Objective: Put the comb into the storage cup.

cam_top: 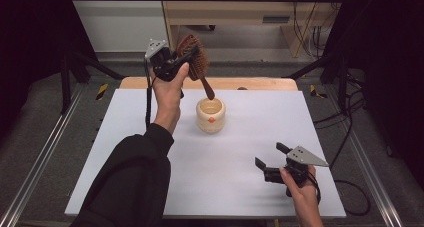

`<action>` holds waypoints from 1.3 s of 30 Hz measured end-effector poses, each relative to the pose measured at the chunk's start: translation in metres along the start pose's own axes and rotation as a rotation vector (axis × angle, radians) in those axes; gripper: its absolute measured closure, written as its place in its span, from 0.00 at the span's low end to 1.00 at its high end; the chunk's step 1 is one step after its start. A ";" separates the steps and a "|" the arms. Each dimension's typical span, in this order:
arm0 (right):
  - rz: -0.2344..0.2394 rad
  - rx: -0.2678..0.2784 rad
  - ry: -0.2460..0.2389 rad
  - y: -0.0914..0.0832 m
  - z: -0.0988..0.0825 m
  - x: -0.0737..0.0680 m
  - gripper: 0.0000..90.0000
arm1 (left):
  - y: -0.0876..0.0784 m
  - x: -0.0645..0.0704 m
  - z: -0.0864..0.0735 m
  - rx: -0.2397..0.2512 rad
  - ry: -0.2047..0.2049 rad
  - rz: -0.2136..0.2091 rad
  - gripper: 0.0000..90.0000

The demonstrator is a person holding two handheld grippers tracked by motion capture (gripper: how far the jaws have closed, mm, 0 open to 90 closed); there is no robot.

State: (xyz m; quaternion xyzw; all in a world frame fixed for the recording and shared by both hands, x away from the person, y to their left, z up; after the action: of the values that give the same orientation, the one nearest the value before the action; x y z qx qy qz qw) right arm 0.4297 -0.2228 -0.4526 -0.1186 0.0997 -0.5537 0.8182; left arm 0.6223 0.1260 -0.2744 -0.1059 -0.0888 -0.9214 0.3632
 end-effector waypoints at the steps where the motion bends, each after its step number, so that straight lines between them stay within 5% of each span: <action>1: 0.000 0.001 0.000 0.000 0.000 0.000 0.05 | 0.000 0.000 0.000 -0.001 0.001 -0.001 0.57; 39: 0.004 -0.004 -0.004 0.001 -0.001 0.000 0.05 | 0.006 0.000 -0.015 -0.047 0.040 0.008 0.57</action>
State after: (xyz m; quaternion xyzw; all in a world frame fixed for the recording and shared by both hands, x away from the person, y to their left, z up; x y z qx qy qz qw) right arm 0.4300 -0.2223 -0.4534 -0.1211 0.0997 -0.5517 0.8192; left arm 0.6245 0.1183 -0.2889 -0.0960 -0.0595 -0.9238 0.3659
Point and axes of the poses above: each handheld gripper's, and its own axes: y roughly forward along the jaws, z roughly out of its top, x roughly to its right, the point moved 1 cm from there along y, roughly forward along the jaws, and after that the axes turned 14 degrees about -z, right-handed, at the moved point
